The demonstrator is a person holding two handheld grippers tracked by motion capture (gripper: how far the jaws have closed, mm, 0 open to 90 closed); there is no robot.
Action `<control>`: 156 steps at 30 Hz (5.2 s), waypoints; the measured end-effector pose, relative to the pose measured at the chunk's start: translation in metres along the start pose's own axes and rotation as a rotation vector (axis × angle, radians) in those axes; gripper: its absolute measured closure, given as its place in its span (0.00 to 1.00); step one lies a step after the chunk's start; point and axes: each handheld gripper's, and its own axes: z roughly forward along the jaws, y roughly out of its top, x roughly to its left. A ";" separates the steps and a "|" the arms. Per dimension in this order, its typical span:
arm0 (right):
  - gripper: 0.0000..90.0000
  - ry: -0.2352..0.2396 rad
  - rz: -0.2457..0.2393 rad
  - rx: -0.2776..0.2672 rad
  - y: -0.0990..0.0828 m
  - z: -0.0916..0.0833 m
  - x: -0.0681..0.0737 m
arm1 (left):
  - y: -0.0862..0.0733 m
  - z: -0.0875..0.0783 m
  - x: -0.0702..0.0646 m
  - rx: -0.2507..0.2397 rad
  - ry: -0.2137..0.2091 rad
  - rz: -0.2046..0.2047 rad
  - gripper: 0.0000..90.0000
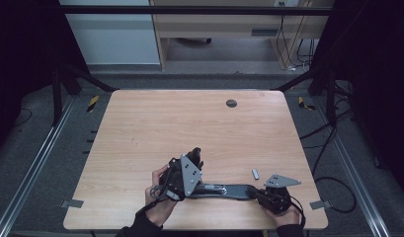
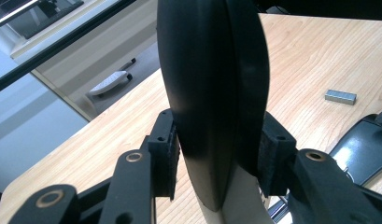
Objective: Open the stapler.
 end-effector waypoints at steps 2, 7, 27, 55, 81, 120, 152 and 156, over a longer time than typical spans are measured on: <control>1.00 0.000 0.000 0.000 0.000 0.000 0.000 | -0.001 0.000 0.001 -0.001 0.000 -0.005 0.62; 1.00 0.001 0.002 0.001 0.000 0.000 -0.001 | -0.002 -0.002 0.004 -0.003 -0.001 -0.017 0.62; 1.00 0.002 -0.002 0.002 0.000 0.000 -0.001 | -0.011 -0.008 0.016 -0.003 0.006 -0.059 0.61; 1.00 0.003 0.004 0.005 0.001 0.000 0.000 | -0.036 -0.020 0.045 0.002 -0.008 -0.179 0.58; 1.00 0.000 0.009 0.007 0.001 0.000 0.000 | -0.065 -0.026 0.067 -0.009 -0.027 -0.305 0.55; 0.89 -0.045 -0.030 0.032 0.005 -0.001 0.005 | -0.078 -0.034 0.079 0.000 -0.006 -0.334 0.44; 0.63 -0.226 0.028 -0.036 0.010 -0.023 -0.004 | -0.110 -0.068 0.092 0.054 -0.004 -0.318 0.38; 0.62 -0.231 0.057 -0.030 0.011 -0.024 -0.005 | -0.126 -0.068 0.093 0.083 0.003 -0.314 0.38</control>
